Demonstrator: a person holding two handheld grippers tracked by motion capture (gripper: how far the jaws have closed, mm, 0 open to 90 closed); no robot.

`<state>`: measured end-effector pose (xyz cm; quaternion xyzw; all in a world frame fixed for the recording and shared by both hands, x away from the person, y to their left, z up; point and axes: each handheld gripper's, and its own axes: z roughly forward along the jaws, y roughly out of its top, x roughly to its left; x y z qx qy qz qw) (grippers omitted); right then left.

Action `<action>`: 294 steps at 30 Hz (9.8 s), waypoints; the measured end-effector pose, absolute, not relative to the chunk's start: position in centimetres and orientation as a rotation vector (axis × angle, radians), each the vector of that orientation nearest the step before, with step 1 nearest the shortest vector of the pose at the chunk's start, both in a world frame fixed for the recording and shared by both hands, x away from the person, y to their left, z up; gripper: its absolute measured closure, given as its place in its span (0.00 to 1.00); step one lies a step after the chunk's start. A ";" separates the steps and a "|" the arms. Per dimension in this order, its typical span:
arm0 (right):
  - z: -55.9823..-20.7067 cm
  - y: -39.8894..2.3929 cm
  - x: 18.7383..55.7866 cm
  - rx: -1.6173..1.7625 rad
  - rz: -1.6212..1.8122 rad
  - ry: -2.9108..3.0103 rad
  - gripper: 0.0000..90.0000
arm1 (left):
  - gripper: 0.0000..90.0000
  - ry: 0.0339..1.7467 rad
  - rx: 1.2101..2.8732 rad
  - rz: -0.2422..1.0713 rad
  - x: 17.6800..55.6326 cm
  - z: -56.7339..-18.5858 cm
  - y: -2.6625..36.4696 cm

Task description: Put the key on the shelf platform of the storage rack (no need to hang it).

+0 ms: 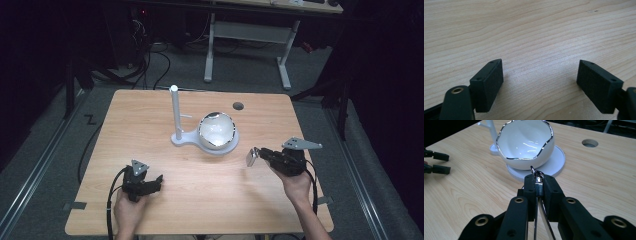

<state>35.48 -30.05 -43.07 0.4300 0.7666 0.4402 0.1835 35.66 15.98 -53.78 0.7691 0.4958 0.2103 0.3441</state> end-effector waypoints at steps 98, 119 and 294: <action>-42.5 -20.1 47.6 1.251 1.203 2.328 0.91 | 0.24 1.288 1.989 0.531 35.7 -53.8 16.1; -44.4 -16.7 49.3 1.262 1.177 2.354 0.91 | 0.24 1.286 1.992 0.532 35.7 -53.8 16.1; -50.3 -31.2 32.3 1.422 1.286 2.113 0.61 | 0.24 1.285 2.000 0.547 35.7 -53.8 15.9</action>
